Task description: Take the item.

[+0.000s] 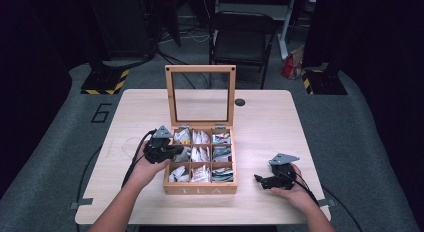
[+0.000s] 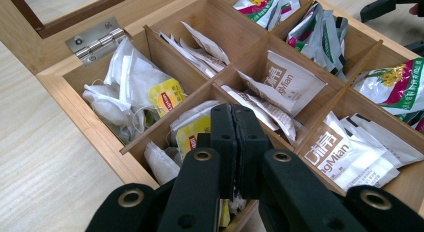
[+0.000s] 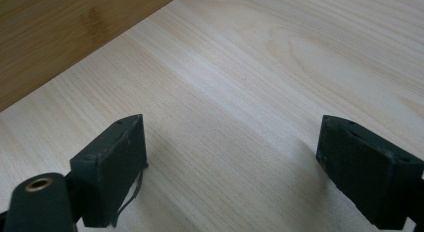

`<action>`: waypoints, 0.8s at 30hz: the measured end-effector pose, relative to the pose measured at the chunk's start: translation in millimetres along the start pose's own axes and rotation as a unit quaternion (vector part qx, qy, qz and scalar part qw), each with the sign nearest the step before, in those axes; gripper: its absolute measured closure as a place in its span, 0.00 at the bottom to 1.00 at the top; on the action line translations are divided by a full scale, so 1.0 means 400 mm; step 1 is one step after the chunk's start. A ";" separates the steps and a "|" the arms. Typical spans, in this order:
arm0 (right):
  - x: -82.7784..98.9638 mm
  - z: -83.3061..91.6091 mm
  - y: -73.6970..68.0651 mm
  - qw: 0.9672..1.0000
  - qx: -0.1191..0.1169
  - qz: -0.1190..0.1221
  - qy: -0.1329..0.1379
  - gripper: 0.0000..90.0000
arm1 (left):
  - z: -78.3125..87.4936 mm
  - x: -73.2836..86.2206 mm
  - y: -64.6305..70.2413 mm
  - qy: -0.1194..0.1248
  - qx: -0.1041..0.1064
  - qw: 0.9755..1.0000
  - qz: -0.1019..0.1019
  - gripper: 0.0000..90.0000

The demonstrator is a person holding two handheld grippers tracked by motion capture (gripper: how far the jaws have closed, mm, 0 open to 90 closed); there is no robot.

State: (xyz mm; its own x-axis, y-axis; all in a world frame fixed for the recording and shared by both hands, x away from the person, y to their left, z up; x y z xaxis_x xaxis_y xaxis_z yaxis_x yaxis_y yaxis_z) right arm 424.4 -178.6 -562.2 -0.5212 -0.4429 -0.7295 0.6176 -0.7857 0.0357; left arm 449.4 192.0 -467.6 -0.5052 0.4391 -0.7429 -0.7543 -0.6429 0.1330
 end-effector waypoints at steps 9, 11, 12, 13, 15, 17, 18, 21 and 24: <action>0.000 -0.001 0.000 1.000 -0.001 0.000 0.002 0.13 | 0.029 -0.017 0.000 0.025 -0.003 1.000 0.006 0.99; 0.000 0.000 0.000 1.000 0.000 -0.001 0.001 0.13 | 0.041 -0.027 0.001 0.031 -0.005 1.000 0.002 0.99; 0.000 0.000 0.000 1.000 0.000 0.000 0.001 0.13 | 0.046 -0.032 0.002 0.035 -0.006 0.999 0.000 0.99; 0.000 0.000 0.000 1.000 -0.001 0.000 0.001 0.13 | 0.051 -0.036 0.002 0.036 -0.006 0.999 -0.001 0.99; 0.000 0.000 0.000 1.000 -0.001 0.001 0.001 0.13 | 0.059 -0.044 0.003 0.045 -0.007 0.999 0.000 0.99; 0.000 -0.001 0.001 1.000 -0.001 0.002 0.002 0.13 | 0.068 -0.050 0.002 0.046 -0.009 0.999 -0.002 0.99; 0.000 0.000 0.000 1.000 0.000 0.000 0.001 0.13 | 0.071 -0.052 0.002 0.048 -0.008 0.999 -0.002 0.99; 0.000 0.000 0.000 1.000 0.000 -0.001 0.001 0.13 | 0.078 -0.058 0.003 0.052 -0.012 0.999 -0.002 0.99; 0.000 0.000 0.000 1.000 0.000 0.000 0.001 0.13 | 0.085 -0.063 0.002 0.054 -0.015 0.998 -0.005 0.99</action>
State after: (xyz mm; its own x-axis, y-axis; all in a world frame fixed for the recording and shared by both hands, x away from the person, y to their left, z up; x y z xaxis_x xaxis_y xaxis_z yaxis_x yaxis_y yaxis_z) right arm 424.6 -178.7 -562.2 -0.5192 -0.4421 -0.7315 0.6176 -0.7857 0.0365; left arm 447.3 201.5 -426.4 -0.4486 0.3757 -0.8109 -0.7456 -0.6576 0.1077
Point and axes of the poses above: each handheld gripper's, and its own axes: z roughly backward along the jaws, x roughly out of its underside, y roughly to its right, the point moved 5 cm from there along -z, roughly forward along the jaws, and after that the axes turned 4 degrees about x, right-handed, at the moved point
